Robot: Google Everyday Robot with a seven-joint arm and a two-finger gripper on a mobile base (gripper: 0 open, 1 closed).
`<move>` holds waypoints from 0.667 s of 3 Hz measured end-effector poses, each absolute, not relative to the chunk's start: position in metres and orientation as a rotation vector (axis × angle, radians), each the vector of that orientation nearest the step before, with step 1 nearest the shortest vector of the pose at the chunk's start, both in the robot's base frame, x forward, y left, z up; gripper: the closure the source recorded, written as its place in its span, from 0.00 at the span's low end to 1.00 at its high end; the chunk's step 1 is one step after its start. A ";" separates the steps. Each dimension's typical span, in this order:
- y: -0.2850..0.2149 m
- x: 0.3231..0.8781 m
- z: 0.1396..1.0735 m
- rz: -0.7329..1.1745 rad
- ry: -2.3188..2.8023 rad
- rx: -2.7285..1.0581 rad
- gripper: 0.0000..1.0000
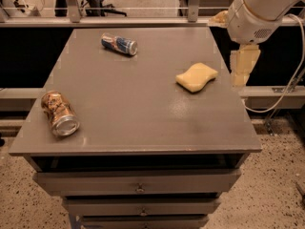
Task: Pick sponge
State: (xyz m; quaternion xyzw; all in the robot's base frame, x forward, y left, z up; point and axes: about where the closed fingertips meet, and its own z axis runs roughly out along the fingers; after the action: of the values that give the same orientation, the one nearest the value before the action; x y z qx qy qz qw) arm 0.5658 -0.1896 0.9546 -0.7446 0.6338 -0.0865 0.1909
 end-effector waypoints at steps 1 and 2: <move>-0.179 0.607 0.925 -0.288 1.630 -2.269 0.00; -0.175 0.641 0.898 -0.263 1.521 -2.415 0.00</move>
Offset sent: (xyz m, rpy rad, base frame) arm 0.1157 0.0136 -0.0814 -0.2027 0.0862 0.4024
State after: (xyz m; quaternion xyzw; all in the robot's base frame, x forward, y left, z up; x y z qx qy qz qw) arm 0.6410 -0.1755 0.8979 -0.8346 0.5256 -0.0910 0.1372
